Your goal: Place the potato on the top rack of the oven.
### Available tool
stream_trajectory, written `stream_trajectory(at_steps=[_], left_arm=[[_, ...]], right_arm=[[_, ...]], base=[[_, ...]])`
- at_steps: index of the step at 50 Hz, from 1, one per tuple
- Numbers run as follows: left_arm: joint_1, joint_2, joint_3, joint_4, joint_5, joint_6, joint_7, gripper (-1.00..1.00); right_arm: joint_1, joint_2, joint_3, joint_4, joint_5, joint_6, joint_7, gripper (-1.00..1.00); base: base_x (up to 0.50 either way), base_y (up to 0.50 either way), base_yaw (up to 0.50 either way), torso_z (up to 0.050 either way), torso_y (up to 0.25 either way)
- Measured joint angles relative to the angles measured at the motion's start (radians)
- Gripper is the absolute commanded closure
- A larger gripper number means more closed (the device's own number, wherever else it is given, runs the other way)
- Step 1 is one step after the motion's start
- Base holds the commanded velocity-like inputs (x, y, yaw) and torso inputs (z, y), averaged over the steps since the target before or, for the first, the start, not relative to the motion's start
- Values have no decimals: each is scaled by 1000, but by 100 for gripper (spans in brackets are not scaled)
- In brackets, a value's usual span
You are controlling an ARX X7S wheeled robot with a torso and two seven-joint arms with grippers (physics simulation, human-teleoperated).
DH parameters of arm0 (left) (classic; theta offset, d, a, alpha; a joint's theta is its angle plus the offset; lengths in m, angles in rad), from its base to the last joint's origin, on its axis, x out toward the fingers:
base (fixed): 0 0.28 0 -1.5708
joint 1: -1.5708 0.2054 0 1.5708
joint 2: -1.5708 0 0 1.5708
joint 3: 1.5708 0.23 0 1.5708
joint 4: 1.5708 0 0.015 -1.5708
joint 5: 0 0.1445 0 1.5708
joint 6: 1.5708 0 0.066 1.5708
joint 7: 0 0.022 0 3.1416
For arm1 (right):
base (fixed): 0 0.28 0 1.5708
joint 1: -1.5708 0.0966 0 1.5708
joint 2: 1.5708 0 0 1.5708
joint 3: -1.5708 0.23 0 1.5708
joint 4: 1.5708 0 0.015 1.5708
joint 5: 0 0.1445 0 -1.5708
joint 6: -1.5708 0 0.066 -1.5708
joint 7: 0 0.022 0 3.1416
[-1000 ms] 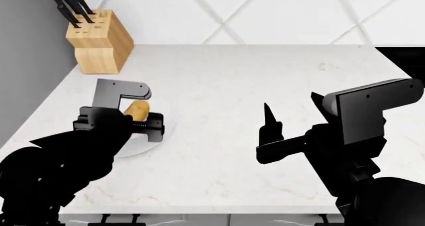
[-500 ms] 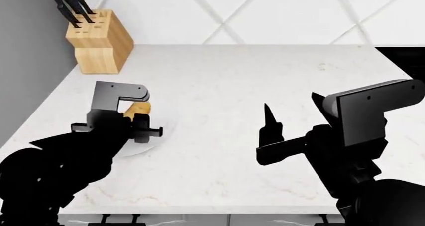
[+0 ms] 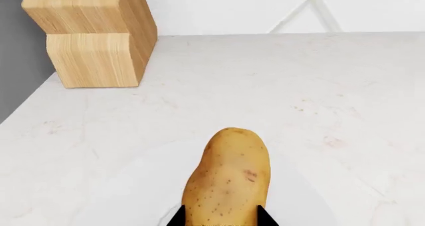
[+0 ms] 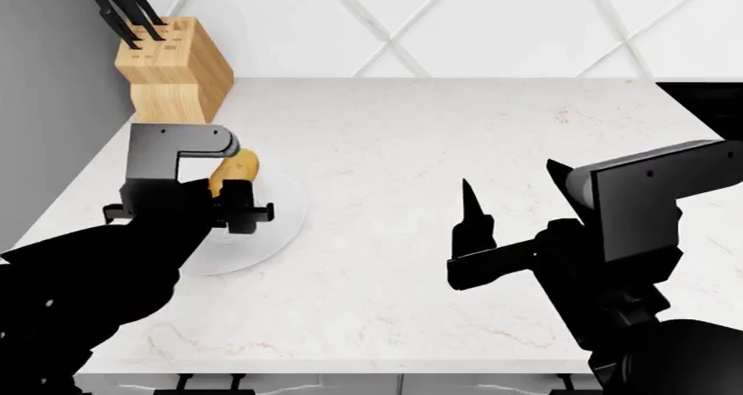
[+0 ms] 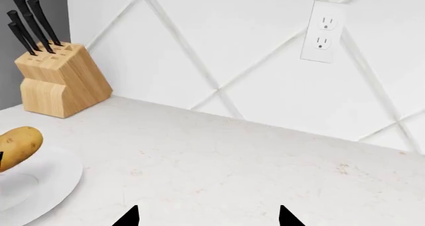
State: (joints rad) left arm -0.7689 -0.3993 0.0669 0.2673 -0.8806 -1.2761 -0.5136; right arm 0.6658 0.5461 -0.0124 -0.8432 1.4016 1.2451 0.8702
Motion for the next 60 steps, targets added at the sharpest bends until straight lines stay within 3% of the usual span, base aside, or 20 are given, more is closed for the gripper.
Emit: stream_trajectory(at_steps=[15, 23, 46, 60], left_arm=[[43, 34, -244, 200, -271, -115, -149, 100], [112, 76, -317, 353, -394, -134, -246, 100], [205, 95, -311, 505, -377, -62, -229, 100], [214, 88, -298, 507, -371, -38, -228, 100]], right_arm=[[24, 5, -16, -36, -11, -10, 4, -100], [16, 12, -21, -60, -24, -18, 5, -100], [-4, 19, -39, -87, -62, -49, -10, -100], [-1, 34, -54, -97, -69, -51, -12, -100]], base=[[0, 0, 0, 0, 0], [0, 0, 0, 0, 0], [0, -435, 0, 0, 0], [-195, 0, 0, 0, 0]])
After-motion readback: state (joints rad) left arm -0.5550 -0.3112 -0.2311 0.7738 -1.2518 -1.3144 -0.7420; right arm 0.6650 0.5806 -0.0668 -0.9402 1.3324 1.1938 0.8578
